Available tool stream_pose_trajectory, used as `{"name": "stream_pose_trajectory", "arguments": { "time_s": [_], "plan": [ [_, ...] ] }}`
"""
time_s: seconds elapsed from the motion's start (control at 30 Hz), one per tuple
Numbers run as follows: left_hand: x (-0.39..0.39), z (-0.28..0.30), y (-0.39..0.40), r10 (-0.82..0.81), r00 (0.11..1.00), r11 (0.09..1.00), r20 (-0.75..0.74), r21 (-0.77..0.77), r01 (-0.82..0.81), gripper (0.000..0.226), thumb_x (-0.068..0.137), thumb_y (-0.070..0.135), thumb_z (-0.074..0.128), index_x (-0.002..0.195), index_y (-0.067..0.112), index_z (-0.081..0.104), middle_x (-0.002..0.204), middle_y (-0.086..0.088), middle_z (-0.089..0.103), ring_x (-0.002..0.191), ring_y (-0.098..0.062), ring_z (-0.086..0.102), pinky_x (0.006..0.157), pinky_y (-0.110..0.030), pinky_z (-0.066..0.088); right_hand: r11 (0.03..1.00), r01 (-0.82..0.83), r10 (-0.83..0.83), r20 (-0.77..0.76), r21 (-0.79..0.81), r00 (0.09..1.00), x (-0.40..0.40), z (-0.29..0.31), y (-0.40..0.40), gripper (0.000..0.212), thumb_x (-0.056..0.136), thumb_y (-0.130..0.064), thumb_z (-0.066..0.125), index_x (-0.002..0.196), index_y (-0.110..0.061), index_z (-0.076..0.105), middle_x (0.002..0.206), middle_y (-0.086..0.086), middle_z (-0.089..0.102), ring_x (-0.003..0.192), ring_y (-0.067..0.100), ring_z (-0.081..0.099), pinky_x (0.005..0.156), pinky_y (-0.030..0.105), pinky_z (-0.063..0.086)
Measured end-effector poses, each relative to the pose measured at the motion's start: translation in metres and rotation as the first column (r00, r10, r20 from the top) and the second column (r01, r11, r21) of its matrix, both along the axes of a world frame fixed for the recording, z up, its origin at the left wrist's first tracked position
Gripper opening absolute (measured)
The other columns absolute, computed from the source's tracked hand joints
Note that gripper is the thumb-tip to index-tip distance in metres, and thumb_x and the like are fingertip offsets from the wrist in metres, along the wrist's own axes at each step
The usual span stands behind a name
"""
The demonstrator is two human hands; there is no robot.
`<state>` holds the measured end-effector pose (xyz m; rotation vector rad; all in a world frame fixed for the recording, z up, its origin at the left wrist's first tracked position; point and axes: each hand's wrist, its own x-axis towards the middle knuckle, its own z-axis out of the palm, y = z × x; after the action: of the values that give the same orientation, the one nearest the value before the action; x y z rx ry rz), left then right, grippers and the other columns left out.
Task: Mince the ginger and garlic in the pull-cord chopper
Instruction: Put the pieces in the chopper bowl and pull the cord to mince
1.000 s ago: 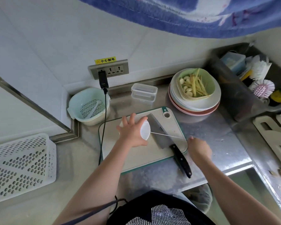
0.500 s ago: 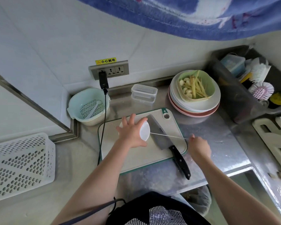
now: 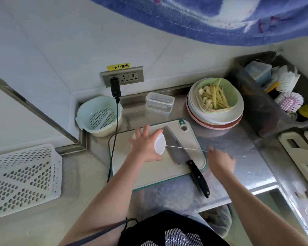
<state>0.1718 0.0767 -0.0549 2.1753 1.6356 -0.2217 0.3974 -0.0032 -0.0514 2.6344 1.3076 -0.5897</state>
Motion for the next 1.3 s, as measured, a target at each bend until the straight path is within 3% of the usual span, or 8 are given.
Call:
{"name": "stream_pose_trajectory", "arguments": {
  "time_s": [0.2, 0.47, 0.57, 0.7, 0.93, 1.03, 1.17, 1.3],
  "plan": [
    [0.000, 0.002, -0.001, -0.004, 1.000, 1.000, -0.011, -0.007, 0.004, 0.102, 0.057, 0.048, 0.077, 0.139, 0.052, 0.016, 0.151, 0.002, 0.003, 0.139, -0.038, 0.002, 0.097, -0.055, 0.030, 0.832, -0.519, 0.547, -0.136, 0.195, 0.826, -0.097, 0.010, 0.032, 0.041, 0.102, -0.030, 0.028, 0.099, -0.012, 0.065, 0.103, 0.013, 0.065, 0.101, 0.031, 0.058, 0.093, 0.037, 0.035],
    [0.010, 0.001, -0.007, -0.013, 1.000, 1.000, 0.006, -0.008, 0.013, 0.102, 0.054, 0.044, 0.077, 0.138, 0.051, 0.018, 0.151, 0.002, 0.004, 0.138, -0.037, 0.003, 0.099, -0.055, 0.028, 0.979, 0.163, -0.166, -0.014, -0.125, 0.986, 0.004, -0.006, -0.002, 0.044, 0.098, -0.024, 0.027, 0.112, -0.010, 0.066, 0.116, 0.015, 0.065, 0.105, 0.030, 0.061, 0.087, 0.035, 0.045],
    [0.010, -0.002, -0.007, -0.015, 1.000, 1.000, -0.005, 0.001, 0.015, 0.103, 0.054, 0.047, 0.076, 0.138, 0.051, 0.016, 0.150, 0.001, 0.003, 0.138, -0.037, 0.004, 0.097, -0.055, 0.029, 0.977, -0.201, 0.203, -0.033, 0.072, 0.979, -0.042, 0.001, 0.020, 0.046, 0.101, -0.028, 0.024, 0.101, -0.011, 0.067, 0.107, 0.013, 0.068, 0.103, 0.030, 0.061, 0.093, 0.036, 0.040],
    [0.009, -0.001, -0.007, -0.024, 1.000, 0.999, -0.007, 0.023, 0.024, 0.100, 0.056, 0.049, 0.074, 0.137, 0.052, 0.017, 0.150, 0.001, 0.004, 0.137, -0.038, 0.007, 0.095, -0.053, 0.032, 0.765, -0.632, 0.639, -0.023, 0.124, 0.769, -0.091, 0.015, 0.031, 0.043, 0.102, -0.032, 0.027, 0.103, -0.011, 0.065, 0.107, 0.010, 0.067, 0.105, 0.029, 0.058, 0.094, 0.036, 0.032],
    [0.010, 0.000, -0.007, -0.021, 1.000, 1.000, -0.001, 0.002, 0.021, 0.102, 0.053, 0.045, 0.075, 0.136, 0.052, 0.017, 0.149, 0.003, 0.006, 0.137, -0.036, 0.006, 0.098, -0.053, 0.030, 0.986, 0.037, -0.027, 0.064, -0.160, 0.998, 0.041, 0.002, -0.012, 0.037, 0.094, -0.011, 0.035, 0.120, -0.015, 0.061, 0.121, 0.011, 0.063, 0.110, 0.030, 0.060, 0.095, 0.041, 0.047],
    [0.011, -0.001, -0.007, -0.024, 1.000, 1.000, -0.003, -0.001, 0.024, 0.102, 0.054, 0.045, 0.076, 0.137, 0.052, 0.016, 0.149, 0.001, 0.005, 0.137, -0.037, 0.005, 0.098, -0.055, 0.029, 0.981, -0.194, 0.194, 0.023, -0.010, 0.981, -0.010, 0.009, 0.011, 0.033, 0.097, -0.015, 0.032, 0.113, -0.017, 0.061, 0.116, 0.011, 0.065, 0.108, 0.028, 0.060, 0.095, 0.035, 0.042],
    [0.009, 0.000, -0.007, -0.043, 0.999, 0.999, -0.020, -0.013, 0.043, 0.102, 0.056, 0.049, 0.076, 0.138, 0.053, 0.015, 0.151, 0.001, 0.002, 0.138, -0.038, 0.004, 0.098, -0.056, 0.029, 0.755, -0.633, 0.653, -0.103, 0.171, 0.751, -0.084, 0.018, 0.022, 0.038, 0.102, -0.032, 0.031, 0.092, -0.015, 0.063, 0.102, 0.009, 0.066, 0.100, 0.030, 0.058, 0.091, 0.036, 0.031],
    [0.008, 0.000, -0.008, -0.052, 0.999, 0.999, -0.004, -0.010, 0.052, 0.102, 0.053, 0.046, 0.076, 0.136, 0.053, 0.017, 0.149, 0.003, 0.004, 0.137, -0.037, 0.004, 0.097, -0.055, 0.029, 0.969, -0.240, 0.233, -0.113, -0.058, 0.966, -0.001, -0.006, 0.006, 0.037, 0.100, -0.032, 0.032, 0.106, -0.011, 0.063, 0.109, 0.013, 0.065, 0.105, 0.031, 0.059, 0.089, 0.036, 0.041]
  ]
}}
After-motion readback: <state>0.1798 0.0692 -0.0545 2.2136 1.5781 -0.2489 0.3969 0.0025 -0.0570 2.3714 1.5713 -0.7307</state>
